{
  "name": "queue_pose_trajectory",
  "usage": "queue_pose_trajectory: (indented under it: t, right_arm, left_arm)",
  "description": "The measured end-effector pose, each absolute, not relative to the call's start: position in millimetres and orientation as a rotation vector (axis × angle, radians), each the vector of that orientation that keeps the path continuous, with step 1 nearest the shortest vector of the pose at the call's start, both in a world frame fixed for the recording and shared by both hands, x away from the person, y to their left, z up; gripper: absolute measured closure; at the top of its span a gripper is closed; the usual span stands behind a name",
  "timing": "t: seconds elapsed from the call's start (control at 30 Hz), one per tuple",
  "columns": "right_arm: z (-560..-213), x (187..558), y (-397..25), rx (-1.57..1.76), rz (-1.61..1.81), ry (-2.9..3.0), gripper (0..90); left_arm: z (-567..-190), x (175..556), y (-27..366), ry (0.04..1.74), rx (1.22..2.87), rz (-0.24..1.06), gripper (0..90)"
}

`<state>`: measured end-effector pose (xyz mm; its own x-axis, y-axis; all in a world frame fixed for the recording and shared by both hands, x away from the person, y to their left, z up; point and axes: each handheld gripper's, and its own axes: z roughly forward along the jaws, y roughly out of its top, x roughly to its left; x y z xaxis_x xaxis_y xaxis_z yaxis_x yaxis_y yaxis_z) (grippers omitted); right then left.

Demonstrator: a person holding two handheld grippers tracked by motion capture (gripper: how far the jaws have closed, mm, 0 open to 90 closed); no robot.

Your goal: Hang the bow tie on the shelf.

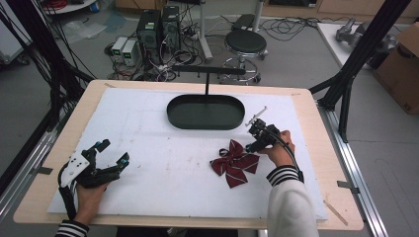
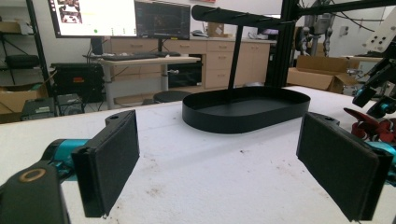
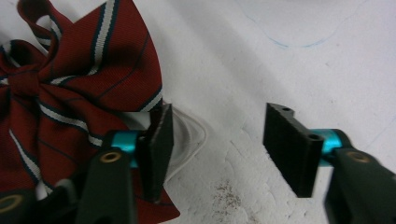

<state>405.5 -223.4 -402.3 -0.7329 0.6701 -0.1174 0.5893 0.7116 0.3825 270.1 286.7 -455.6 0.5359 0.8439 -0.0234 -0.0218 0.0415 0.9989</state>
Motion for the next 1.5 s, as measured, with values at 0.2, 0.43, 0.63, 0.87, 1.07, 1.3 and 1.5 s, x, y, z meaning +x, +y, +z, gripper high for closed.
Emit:
queue_pose_trajectory:
  t: [0.2,0.43,0.63,0.87,1.07,1.3,1.5]
  right_arm:
    - [-405.3,405.3,-221.2,0.989,0.446,2.717,51.7]
    - [-407.1,406.3,-221.1,1.026,0.436,2.730,57.2]
    - [-410.8,407.4,-219.1,1.028,0.412,2.767,67.9]
    - [-410.5,407.3,-216.9,1.029,0.416,2.794,81.2]
    - [-409.5,407.9,-215.4,1.033,0.420,2.795,86.8]
    - [-407.2,408.0,-214.4,1.054,0.459,2.772,87.0]
    - [-401.7,407.7,-215.1,1.070,0.527,2.724,87.3]
  left_arm:
    - [-455.6,270.1,286.7,0.779,1.377,0.777,13.6]
    - [-455.6,270.1,286.7,0.779,1.375,0.777,13.6]
    - [-455.7,270.1,286.8,0.780,1.375,0.777,13.6]
    - [-455.7,270.1,286.8,0.780,1.374,0.777,13.5]
    - [-455.7,270.1,286.9,0.780,1.374,0.777,13.6]
    - [-455.7,270.2,286.9,0.780,1.374,0.777,13.6]
    - [-455.7,270.1,286.8,0.780,1.375,0.777,13.6]
